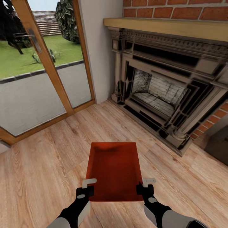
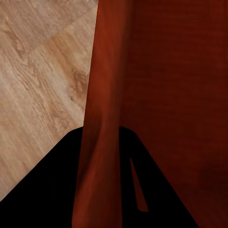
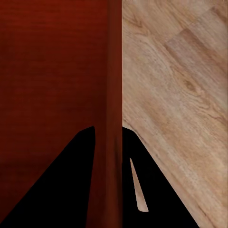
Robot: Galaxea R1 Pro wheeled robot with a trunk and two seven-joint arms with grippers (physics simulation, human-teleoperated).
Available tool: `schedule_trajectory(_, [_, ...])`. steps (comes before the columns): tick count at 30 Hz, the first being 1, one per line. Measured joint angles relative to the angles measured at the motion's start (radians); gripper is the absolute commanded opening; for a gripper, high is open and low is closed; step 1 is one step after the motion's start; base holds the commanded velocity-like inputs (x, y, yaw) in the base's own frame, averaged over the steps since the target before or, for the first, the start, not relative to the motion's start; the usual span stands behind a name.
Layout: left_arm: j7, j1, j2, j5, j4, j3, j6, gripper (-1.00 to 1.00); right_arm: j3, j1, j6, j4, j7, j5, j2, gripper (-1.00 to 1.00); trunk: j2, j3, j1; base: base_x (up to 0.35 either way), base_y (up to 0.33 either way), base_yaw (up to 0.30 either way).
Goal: Move the two storage containers from the living room to the garage. In the garage, place one container on the floor and stack the other container on top of it (either order is fine).
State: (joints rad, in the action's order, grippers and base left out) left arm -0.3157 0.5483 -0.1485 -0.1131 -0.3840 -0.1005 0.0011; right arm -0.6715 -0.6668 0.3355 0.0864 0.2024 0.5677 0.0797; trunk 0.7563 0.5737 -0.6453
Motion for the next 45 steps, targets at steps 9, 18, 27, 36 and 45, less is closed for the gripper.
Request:
schedule_trajectory(9, [0.0, 0.0, 0.0, 0.0, 0.0, 0.0, 0.0, -1.0, 0.0, 0.0, 0.0, 0.0, 0.0, 0.0, 0.0, -1.0, 0.0, -0.015, 0.0, 0.0, 0.0, 0.0])
schedule_trajectory(18, [0.0, 0.0, 0.0, 0.0, 0.0, 0.0, 0.0, -1.0, 0.0, 0.0, 0.0, 0.0, 0.0, 0.0, 0.0, -1.0, 0.0, -0.029, 0.0, 0.0, 0.0, 0.0])
schedule_trajectory(27, [0.0, 0.0, 0.0, 0.0, 0.0, 0.0, 0.0, -1.0, 0.0, 0.0, 0.0, 0.0, 0.0, 0.0, 0.0, -1.0, 0.0, -0.044, 0.0, 0.0, 0.0, 0.0])
schedule_trajectory(36, [0.0, 0.0, 0.0, 0.0, 0.0, 0.0, 0.0, -1.0, 0.0, 0.0, 0.0, 0.0, 0.0, 0.0, 0.0, -1.0, 0.0, -0.058, 0.0, 0.0, 0.0, 0.0])
schedule_trajectory(45, [0.0, 0.0, 0.0, 0.0, 0.0, 0.0, 0.0, -1.0, 0.0, 0.0, 0.0, 0.0, 0.0, -0.001, 0.0, -1.0, 0.0, -0.073, 0.0, 0.0, 0.0, 0.0])
